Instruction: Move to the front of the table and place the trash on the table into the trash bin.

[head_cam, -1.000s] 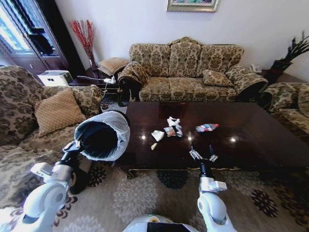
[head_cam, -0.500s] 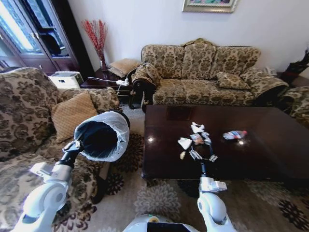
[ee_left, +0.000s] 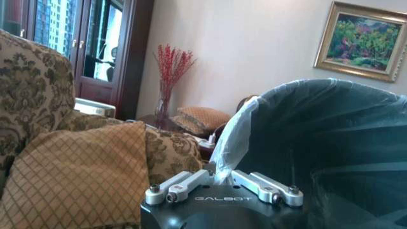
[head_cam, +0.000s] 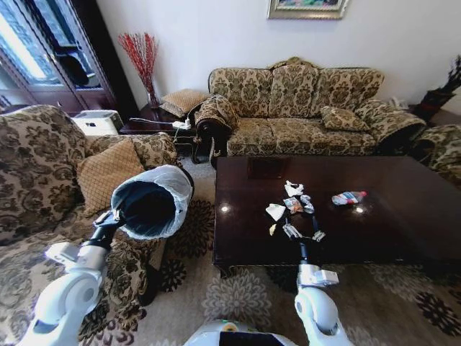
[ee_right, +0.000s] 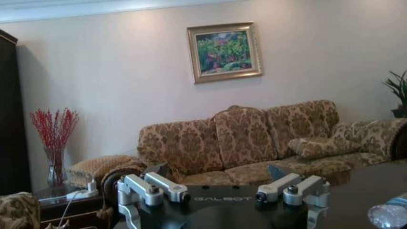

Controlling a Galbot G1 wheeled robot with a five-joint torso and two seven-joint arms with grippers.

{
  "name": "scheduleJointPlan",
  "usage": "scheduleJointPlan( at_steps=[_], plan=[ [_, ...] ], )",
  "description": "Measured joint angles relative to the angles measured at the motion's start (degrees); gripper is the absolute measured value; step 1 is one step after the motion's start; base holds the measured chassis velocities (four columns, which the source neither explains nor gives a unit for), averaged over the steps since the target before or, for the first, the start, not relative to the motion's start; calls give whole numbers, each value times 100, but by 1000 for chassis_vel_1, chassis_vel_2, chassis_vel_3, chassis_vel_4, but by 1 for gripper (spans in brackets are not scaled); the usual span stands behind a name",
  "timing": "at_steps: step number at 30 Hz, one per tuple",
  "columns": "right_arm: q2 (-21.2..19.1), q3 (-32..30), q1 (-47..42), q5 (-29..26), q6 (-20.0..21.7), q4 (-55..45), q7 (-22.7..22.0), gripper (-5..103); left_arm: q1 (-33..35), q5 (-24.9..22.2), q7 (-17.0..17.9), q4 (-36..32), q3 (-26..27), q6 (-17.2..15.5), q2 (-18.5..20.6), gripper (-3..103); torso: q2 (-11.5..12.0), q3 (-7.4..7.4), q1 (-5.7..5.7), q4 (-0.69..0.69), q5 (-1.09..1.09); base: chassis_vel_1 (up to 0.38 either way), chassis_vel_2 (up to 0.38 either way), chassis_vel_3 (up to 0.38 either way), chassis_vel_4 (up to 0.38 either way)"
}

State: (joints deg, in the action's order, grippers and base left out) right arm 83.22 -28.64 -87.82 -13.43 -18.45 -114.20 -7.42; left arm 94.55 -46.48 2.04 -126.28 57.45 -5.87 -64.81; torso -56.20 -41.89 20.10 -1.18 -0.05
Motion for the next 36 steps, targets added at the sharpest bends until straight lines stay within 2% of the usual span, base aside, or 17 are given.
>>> scheduleJointPlan(
  at_steps=[4, 9, 32, 34, 36],
  plan=[
    [1, 2, 0, 0, 0, -1, 0, 100, 0, 1, 3, 0, 1, 0, 0, 0, 0, 0, -1, -3, 3, 39, 21, -10, 3],
    [1, 0, -2, 0, 0, -2, 0, 100, 0, 1, 1, 0, 0, 0, 0, 0, 0, 0, -1, 1, 8, 0, 0, 0, 0],
    [1, 1, -3, 0, 7, -9, 0, 100, 4, 0, 2, -6, 0, -3, 0, 0, 1, 0, -1, 0, 6, 0, 0, 0, 0],
    [-6, 17, -9, 0, 61, -47, 0, 100, 16, 2, 9, -37, 9, -36, 2, 0, 1, 0, -1, 0, 6, 0, 0, 0, 0],
    [-64, 144, -56, 1, 409, -324, -1, 100, 120, 56, 100, -339, 135, -405, 52, 0, 1, 0, 0, 0, 4, 0, 0, 0, 0]
  ],
)
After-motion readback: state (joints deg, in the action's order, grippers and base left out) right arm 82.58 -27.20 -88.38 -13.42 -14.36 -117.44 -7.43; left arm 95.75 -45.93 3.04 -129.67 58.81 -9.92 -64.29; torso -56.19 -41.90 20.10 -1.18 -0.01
